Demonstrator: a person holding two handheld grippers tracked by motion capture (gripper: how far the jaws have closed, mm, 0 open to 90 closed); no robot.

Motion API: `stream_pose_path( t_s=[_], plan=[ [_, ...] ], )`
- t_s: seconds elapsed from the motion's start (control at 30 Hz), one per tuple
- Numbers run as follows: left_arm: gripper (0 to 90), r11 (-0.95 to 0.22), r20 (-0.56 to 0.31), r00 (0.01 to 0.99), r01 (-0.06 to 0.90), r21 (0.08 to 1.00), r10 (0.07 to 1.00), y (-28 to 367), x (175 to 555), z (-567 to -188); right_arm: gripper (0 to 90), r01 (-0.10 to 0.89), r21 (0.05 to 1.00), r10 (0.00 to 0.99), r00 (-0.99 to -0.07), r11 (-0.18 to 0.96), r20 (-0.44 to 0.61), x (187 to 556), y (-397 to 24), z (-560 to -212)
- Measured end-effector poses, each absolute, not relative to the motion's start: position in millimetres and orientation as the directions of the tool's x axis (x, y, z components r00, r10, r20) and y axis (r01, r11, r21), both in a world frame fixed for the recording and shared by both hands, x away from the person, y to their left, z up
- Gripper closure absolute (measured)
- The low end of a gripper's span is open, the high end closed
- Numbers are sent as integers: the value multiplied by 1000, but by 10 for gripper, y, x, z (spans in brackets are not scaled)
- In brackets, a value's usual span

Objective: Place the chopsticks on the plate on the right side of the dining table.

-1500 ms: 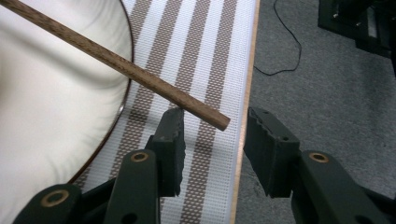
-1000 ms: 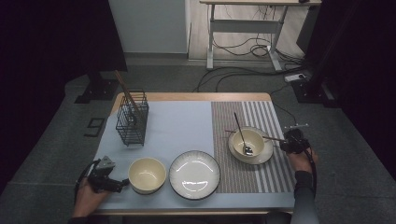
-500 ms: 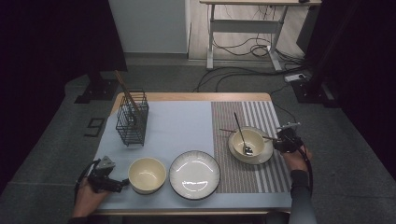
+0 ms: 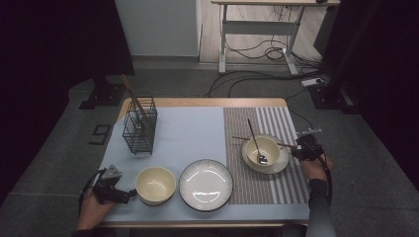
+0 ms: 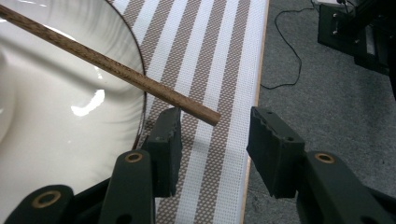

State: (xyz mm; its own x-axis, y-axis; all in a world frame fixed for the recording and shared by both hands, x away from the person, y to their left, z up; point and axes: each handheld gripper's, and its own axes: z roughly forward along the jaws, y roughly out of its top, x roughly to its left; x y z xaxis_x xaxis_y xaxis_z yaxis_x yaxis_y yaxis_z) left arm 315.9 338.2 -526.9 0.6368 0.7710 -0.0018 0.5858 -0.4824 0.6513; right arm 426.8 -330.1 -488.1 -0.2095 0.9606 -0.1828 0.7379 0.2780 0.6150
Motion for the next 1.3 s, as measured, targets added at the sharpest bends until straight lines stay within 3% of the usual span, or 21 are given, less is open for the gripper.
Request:
stream_pose_path(
  t_s=[0.97, 1.3],
  plan=[
    [0, -482, -1, 637, 586, 651, 771, 3382, 3159, -5269, 595, 732, 624, 961, -197, 275, -193, 4485, -3280, -4904],
    [0, -482, -2, 637, 586, 651, 771, 3382, 3158, -5269, 663, 723, 619, 952, -235, 306, -196, 4497, -3222, -4900]
  ],
)
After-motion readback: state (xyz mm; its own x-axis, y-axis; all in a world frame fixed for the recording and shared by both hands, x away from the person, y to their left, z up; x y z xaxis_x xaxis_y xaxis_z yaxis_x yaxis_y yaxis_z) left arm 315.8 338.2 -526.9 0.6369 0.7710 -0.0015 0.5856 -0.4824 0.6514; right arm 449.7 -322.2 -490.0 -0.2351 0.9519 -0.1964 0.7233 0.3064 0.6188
